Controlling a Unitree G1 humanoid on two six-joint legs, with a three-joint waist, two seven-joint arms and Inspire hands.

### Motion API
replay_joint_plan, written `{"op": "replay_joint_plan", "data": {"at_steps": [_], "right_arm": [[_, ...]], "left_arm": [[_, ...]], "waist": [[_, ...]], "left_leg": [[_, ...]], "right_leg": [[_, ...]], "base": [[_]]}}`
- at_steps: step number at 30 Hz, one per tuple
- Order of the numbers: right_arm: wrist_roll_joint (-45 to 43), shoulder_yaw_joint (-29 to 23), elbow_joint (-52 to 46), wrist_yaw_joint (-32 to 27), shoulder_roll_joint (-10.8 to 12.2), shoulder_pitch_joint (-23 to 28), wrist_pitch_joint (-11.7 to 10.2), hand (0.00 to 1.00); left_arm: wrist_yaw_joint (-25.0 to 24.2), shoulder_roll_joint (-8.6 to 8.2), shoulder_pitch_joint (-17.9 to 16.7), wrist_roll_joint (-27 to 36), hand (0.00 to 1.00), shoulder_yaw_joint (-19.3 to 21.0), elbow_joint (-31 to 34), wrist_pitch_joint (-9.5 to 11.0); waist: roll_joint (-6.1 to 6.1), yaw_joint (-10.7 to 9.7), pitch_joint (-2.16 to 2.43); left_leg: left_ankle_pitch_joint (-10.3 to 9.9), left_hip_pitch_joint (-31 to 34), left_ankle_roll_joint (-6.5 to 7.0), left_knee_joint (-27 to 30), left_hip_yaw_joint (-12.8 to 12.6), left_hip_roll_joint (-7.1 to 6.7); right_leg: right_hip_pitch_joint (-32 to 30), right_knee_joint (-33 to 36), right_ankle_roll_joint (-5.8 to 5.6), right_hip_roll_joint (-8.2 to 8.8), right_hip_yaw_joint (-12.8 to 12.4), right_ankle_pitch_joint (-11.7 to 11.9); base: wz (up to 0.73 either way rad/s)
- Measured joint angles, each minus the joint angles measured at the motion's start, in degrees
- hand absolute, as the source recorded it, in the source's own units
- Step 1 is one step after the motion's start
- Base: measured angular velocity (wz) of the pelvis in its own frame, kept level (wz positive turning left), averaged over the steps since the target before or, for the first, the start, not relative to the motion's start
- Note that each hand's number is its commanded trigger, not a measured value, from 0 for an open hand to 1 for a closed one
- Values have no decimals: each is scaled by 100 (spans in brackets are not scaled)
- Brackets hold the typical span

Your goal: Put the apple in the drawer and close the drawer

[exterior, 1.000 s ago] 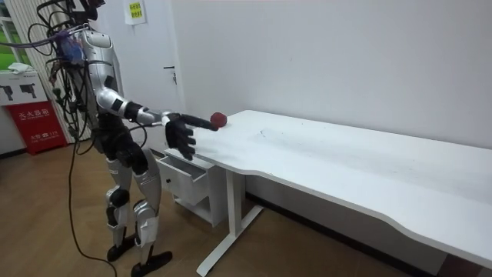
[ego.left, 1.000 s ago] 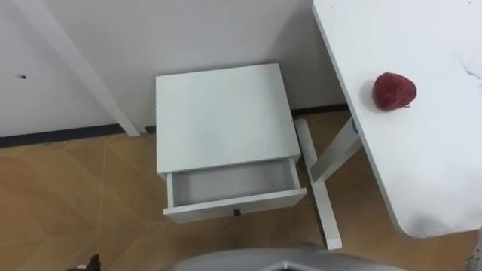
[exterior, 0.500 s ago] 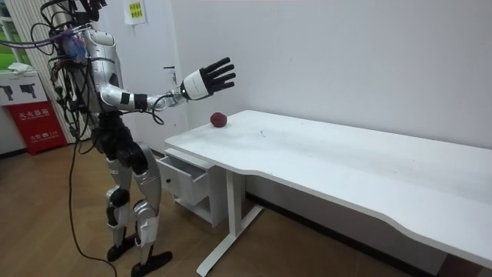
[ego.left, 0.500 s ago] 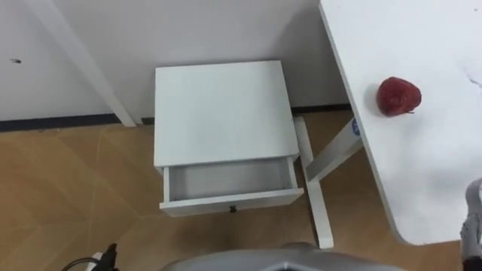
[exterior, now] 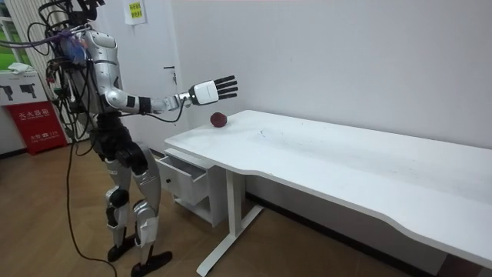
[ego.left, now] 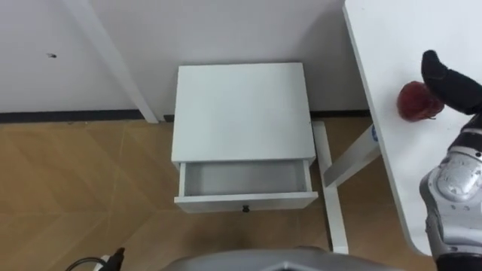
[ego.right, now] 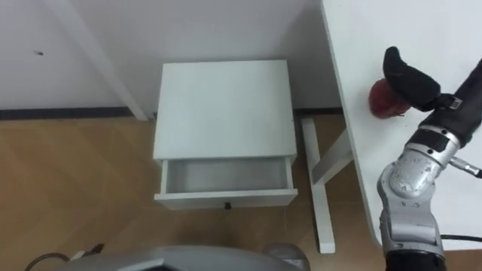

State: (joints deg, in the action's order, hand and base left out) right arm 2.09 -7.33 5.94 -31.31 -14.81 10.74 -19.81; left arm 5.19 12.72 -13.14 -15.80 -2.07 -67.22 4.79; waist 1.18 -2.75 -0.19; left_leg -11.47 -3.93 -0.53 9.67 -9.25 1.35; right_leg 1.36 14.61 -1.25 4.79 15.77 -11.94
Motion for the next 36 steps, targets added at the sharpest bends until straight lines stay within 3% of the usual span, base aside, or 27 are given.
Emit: {"op": "replay_joint_plan", "data": {"at_steps": [3, 10, 12, 20, 29, 33, 36], "right_arm": [[0, 36, 38, 299, 0, 0, 79, 0], [9, 174, 39, 752, 2, 14, 159, 0], [9, 174, 39, 872, 3, 15, 293, 0], [13, 172, 38, 953, 3, 16, 475, 0], [14, 203, 443, 1042, 4, 148, 509, 0], [0, 199, 710, 1060, 23, 158, 622, 0], [0, 198, 712, 1026, 22, 156, 621, 0]], "left_arm": [[-23, 0, 0, 0, 0, -3, 1, -27], [-40, 0, -3, -11, 0, -5, 127, -79], [-40, 0, -23, -10, 0, -4, 183, -117], [-58, 0, -32, -14, 0, -3, 221, -234], [-75, -1, -59, -13, 0, -4, 223, -306], [-74, -1, -47, -12, 0, -2, 221, -323], [-74, -1, -42, -12, 0, 2, 221, -319]], "waist": [[52, -3, -1], [49, -2, 2], [47, -1, 5], [46, -6, 40], [37, 16, 27], [-25, -9, 6], [-49, -14, 16]], "left_leg": [[0, -23, 0, 0, 0, 0], [0, -39, 0, -2, 0, 8], [0, -38, 0, -3, 0, 8], [0, -42, 0, -3, 0, 8], [-1, -124, 0, -1, 1, 15], [-5, -111, 6, -2, -1, 16], [-5, -77, 6, 0, -2, 22]], "right_leg": [[27, -9, 1, -1, -1, 1], [69, -81, 4, -30, -40, 11], [68, -88, 3, -34, -58, 13], [75, -92, 8, -36, -74, 19], [159, -104, 8, -41, -72, 48], [142, -106, 8, -59, -139, 49], [108, -103, 11, -67, -146, 51]], "base": [[0], [0], [0], [0], [1], [0], [0]]}}
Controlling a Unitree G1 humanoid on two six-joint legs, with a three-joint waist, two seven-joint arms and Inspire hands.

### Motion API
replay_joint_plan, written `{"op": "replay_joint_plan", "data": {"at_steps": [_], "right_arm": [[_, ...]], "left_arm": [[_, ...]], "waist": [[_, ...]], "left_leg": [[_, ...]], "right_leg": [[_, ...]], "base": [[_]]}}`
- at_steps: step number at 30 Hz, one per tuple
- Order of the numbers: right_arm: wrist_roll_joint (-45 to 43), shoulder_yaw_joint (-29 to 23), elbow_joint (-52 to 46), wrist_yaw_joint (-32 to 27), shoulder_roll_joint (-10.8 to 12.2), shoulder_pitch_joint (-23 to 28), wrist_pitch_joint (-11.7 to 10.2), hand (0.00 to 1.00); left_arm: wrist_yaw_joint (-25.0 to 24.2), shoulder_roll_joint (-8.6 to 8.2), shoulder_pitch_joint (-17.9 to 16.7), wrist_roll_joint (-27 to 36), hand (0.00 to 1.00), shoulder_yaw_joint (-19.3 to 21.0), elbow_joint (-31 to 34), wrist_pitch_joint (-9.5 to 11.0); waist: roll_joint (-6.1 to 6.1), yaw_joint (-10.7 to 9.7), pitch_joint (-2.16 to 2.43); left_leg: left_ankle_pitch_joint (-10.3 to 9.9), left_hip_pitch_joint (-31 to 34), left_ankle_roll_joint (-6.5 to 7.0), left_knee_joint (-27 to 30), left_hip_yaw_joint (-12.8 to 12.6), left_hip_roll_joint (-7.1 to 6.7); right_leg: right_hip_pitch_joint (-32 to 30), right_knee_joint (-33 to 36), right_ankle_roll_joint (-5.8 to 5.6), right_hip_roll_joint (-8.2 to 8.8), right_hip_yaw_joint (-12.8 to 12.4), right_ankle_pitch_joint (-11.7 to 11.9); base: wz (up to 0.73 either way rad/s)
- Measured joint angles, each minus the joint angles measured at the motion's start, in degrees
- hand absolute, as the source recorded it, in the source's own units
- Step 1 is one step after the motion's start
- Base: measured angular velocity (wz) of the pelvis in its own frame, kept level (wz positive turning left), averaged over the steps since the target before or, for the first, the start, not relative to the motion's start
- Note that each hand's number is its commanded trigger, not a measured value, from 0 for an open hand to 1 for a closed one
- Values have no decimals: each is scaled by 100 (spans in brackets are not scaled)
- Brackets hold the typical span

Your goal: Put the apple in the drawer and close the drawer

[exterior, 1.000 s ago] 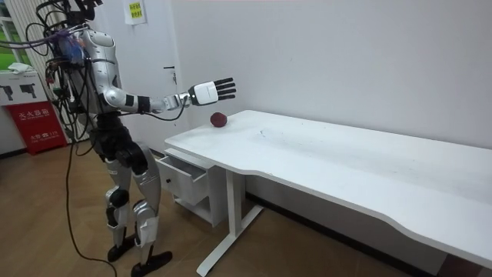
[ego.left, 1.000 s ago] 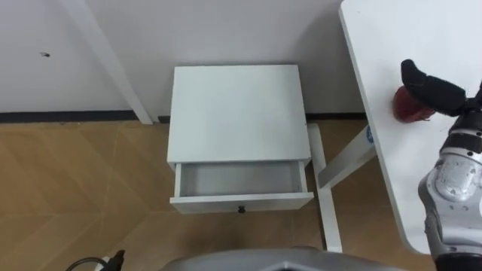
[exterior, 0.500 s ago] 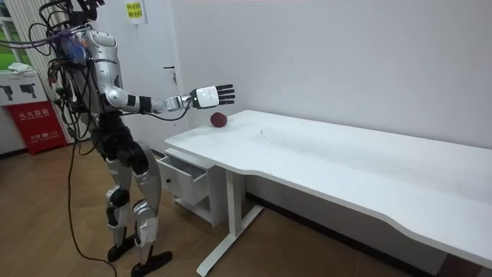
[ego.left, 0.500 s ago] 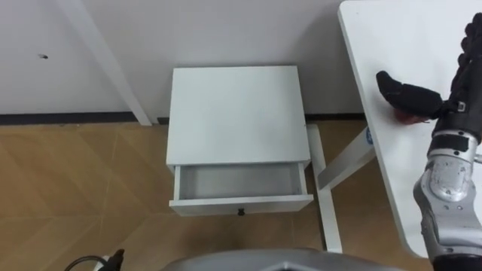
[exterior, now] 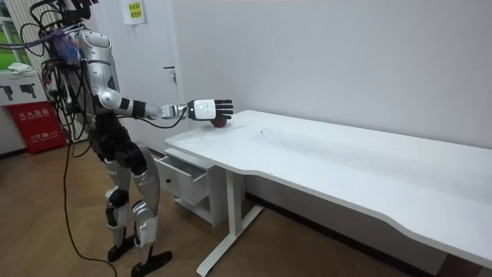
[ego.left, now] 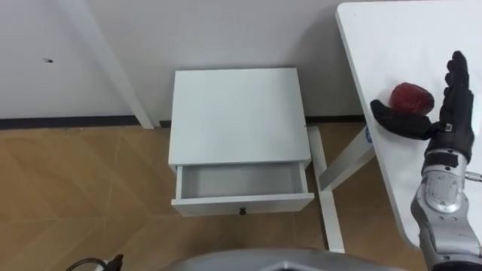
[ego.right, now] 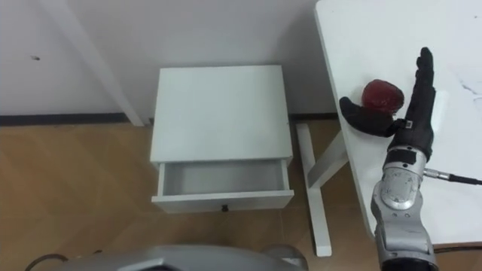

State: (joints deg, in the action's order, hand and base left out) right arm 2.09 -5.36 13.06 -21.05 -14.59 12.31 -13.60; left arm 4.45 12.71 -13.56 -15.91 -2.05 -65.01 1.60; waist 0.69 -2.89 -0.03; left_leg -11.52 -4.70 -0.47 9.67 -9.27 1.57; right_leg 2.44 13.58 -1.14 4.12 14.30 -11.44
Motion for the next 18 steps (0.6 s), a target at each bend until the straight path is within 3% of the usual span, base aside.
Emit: {"op": "replay_joint_plan", "data": {"at_steps": [14, 18], "right_arm": [[15, 0, 12, 3, 10, 0, 1, 0], [14, 5, 367, 6, 142, 2, 2, 0]], "left_arm": [[-53, -2, -6, 0, 0, 15, 0, -40], [-51, -4, -15, -1, 0, 15, -10, -40]], "waist": [[30, 19, -5], [56, 27, 2]], "left_leg": [[0, 36, -1, 1, -13, 3], [0, 7, -1, 11, -13, 3]], "right_leg": [[-1, -61, 6, -8, -2, 7], [40, -95, 4, -13, -4, 9]], "base": [[0], [0]]}}
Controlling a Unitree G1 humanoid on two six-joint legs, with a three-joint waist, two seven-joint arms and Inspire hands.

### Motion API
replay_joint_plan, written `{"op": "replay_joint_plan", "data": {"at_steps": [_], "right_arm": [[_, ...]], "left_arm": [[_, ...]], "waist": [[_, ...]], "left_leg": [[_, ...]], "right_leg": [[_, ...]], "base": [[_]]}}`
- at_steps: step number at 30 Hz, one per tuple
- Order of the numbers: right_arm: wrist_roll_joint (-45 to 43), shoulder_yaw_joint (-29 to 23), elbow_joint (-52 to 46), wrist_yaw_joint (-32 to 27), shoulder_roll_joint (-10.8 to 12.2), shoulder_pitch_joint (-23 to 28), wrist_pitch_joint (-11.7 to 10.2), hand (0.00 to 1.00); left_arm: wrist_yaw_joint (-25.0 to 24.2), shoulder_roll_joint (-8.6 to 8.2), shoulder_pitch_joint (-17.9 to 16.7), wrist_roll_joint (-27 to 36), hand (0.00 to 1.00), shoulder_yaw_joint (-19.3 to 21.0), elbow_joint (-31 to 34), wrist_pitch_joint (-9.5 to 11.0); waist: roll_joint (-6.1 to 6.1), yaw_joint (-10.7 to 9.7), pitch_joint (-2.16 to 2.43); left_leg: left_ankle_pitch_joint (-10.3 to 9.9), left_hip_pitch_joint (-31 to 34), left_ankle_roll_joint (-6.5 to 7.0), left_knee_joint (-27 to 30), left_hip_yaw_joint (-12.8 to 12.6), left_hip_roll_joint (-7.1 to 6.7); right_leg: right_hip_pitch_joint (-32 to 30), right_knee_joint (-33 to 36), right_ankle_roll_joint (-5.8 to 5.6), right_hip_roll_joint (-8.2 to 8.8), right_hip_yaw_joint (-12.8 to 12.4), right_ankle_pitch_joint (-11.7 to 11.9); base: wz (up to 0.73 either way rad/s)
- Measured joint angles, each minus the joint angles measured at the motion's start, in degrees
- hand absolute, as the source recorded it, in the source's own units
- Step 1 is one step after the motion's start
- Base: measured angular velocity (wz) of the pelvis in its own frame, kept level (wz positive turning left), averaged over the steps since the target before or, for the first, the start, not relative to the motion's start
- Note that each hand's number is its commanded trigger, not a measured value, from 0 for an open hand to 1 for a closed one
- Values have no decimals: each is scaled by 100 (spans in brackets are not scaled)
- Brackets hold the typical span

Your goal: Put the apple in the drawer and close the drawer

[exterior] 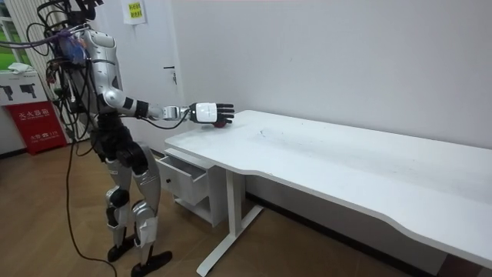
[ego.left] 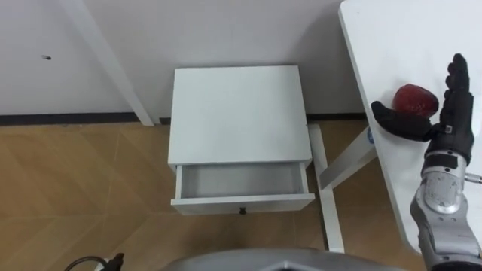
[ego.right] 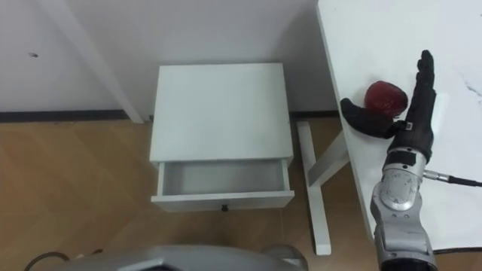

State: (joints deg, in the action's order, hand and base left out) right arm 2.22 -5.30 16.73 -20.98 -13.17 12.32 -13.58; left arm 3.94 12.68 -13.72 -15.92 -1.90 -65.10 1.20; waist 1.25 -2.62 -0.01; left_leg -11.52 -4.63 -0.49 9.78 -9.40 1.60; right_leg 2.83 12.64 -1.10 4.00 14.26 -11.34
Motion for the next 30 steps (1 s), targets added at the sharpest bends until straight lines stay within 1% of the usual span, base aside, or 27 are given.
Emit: {"op": "replay_joint_plan", "data": {"at_steps": [10, 11, 12, 13, 16, 18, 21, 30], "right_arm": [[-71, 9, 218, 127, 23, -35, -3, 0], [-80, 8, 283, 147, 23, -57, -18, 15], [-78, 6, 327, 197, 23, -75, -26, 61], [-78, 3, 331, 236, 23, -83, -26, 100], [-87, -63, 440, 327, 21, -131, -35, 100], [-126, -194, 541, 312, 20, -228, -30, 100], [-130, -352, 566, 295, 10, -244, -30, 100], [4, -445, 595, 302, 14, -268, -28, 100]], "left_arm": [[47, -4, -25, -1, 0, 0, 0, 13], [47, -4, -27, -1, 0, 0, 1, 12], [47, -4, -21, -1, 0, 1, 1, 13], [44, -4, -21, 0, 0, 0, 1, 13], [37, -3, -21, 2, 0, 1, 1, 14], [29, -3, -22, 2, 0, 2, 1, 20], [27, -3, -28, 2, 0, 4, 0, 37], [1, -5, -19, -1, 0, 5, 1, 43]], "waist": [[5, -10, 5], [13, -15, 10], [19, -17, 12], [21, -20, 11], [28, -27, 10], [47, -43, 8], [44, -40, 6], [50, -33, 3]], "left_leg": [[0, 14, 0, 1, 0, -3], [0, 7, 0, 2, 3, -4], [0, 7, 0, 3, 3, -4], [0, 7, 0, 3, 3, -4], [0, 8, 0, 7, 7, -4], [0, 17, 0, 21, 13, -3], [0, 38, 0, 55, 16, -2], [0, 53, 0, 71, 8, -1]], "right_leg": [[-7, 1, 0, 2, -2, 0], [6, -4, -1, 4, 9, 0], [8, -6, -1, 4, 13, 0], [8, -6, -1, 4, 13, 0], [11, -2, -1, 5, 14, 1], [13, -1, -1, 5, 15, 1], [12, -1, -1, 5, 19, 1], [7, -5, 0, 3, 6, 0]], "base": [[0], [0], [0], [0], [0], [0], [0], [0]]}}
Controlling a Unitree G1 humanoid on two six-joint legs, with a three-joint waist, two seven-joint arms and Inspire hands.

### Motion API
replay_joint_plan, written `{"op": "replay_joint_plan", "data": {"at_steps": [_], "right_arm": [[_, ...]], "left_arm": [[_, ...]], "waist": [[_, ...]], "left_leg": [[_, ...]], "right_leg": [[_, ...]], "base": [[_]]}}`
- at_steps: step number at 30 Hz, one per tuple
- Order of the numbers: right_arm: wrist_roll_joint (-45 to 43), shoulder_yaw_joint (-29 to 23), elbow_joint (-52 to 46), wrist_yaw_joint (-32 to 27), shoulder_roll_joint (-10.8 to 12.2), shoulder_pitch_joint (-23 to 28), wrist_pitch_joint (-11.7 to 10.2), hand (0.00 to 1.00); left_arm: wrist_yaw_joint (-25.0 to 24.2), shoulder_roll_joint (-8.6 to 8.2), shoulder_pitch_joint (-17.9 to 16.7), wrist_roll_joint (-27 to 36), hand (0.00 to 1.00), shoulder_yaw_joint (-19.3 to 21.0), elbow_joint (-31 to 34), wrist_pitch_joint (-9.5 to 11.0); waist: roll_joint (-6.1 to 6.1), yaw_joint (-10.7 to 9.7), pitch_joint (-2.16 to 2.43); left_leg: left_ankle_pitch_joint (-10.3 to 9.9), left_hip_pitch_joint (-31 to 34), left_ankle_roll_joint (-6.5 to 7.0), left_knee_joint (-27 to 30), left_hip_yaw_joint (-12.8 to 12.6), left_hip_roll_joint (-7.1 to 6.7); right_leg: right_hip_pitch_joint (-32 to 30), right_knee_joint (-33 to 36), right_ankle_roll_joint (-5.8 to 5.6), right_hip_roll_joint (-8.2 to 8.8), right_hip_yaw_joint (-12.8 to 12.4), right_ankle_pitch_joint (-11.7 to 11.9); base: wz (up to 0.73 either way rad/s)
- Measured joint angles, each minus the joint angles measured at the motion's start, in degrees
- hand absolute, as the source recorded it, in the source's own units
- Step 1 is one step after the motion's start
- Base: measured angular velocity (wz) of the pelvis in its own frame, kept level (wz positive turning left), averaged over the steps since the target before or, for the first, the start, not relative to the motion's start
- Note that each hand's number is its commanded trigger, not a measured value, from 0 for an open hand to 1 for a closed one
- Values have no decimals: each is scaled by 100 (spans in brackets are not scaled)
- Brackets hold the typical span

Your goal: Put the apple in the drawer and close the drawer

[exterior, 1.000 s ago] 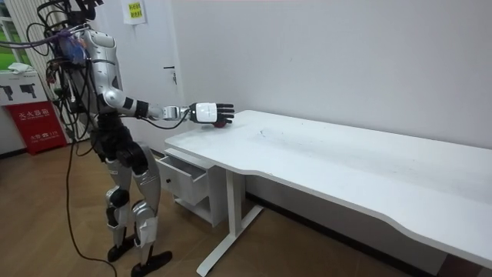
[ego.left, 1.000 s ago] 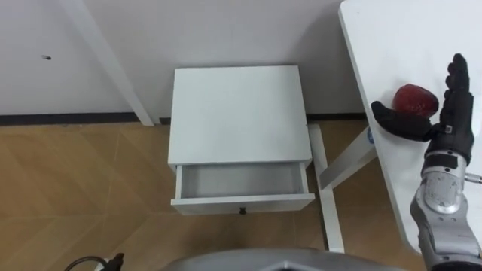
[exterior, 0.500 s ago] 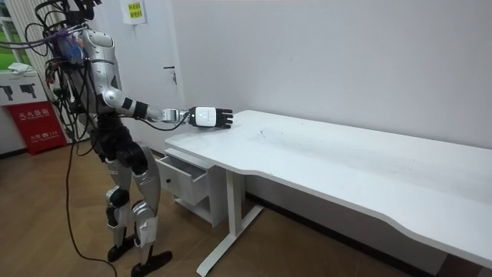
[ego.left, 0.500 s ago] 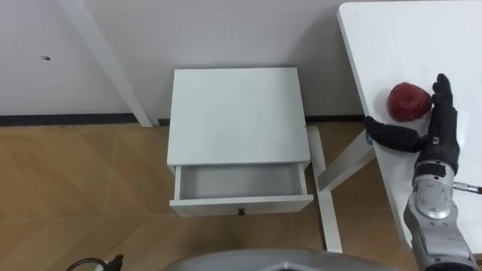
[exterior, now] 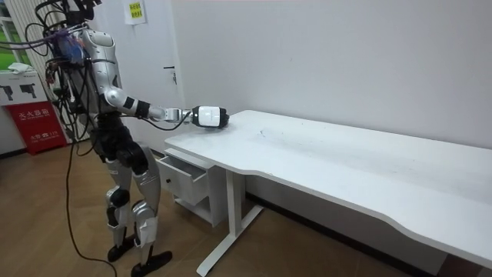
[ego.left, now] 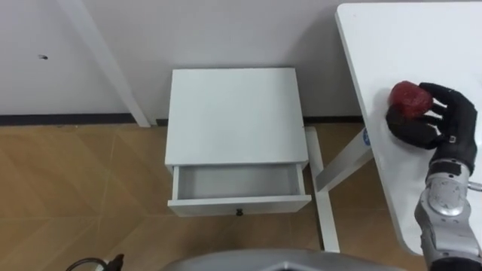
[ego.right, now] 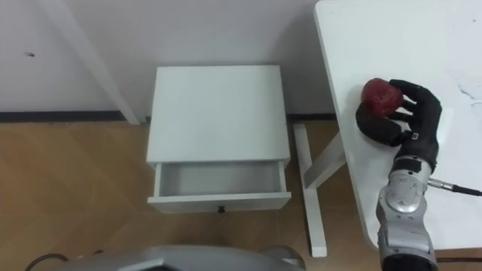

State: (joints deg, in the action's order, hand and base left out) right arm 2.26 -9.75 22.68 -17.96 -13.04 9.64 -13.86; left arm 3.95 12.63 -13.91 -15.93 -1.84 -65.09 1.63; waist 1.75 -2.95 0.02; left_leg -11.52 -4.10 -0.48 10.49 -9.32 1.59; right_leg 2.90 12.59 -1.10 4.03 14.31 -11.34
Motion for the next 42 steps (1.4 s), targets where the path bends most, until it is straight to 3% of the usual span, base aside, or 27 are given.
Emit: {"op": "replay_joint_plan", "data": {"at_steps": [19, 25, 27, 30, 42], "right_arm": [[0, 254, 1, 507, 7, -151, -43, 100], [-89, 827, -382, 1348, 8, -180, 102, 100], [-96, 1054, -572, 1654, 6, -176, 217, 100], [-189, 1265, -758, 1996, 3, -176, 354, 100], [-707, 1532, -1082, 2670, -12, -149, 396, 100]], "left_arm": [[-307, 14, 11, 6, 0, 66, 5, 9], [-361, -4, 47, -239, 0, 59, 78, 33], [-384, -30, 67, -259, 0, 28, 79, 37], [-465, -31, 76, -289, 0, 25, 78, 30], [-476, -38, 225, -403, 0, 41, 38, 39]], "waist": [[-19, -13, -2], [-52, 38, 10], [-115, 36, -30], [-169, 93, -55], [-146, 229, -33]], "left_leg": [[-107, 112, 28, 129, 0, 24], [-108, 200, 28, 202, 7, 25], [-108, 228, 28, 214, 7, 21], [-108, 264, 29, 215, 14, 20], [-117, 383, 43, 291, 32, 30]], "right_leg": [[-20, -4, -17, -4, 92, 12], [-80, 40, -14, 7, 68, 20], [-92, 42, -14, 14, 80, 20], [-113, 44, -14, 19, 139, 19], [-149, 20, -15, 19, 164, 29]], "base": [[0], [2], [6], [6], [2]]}}
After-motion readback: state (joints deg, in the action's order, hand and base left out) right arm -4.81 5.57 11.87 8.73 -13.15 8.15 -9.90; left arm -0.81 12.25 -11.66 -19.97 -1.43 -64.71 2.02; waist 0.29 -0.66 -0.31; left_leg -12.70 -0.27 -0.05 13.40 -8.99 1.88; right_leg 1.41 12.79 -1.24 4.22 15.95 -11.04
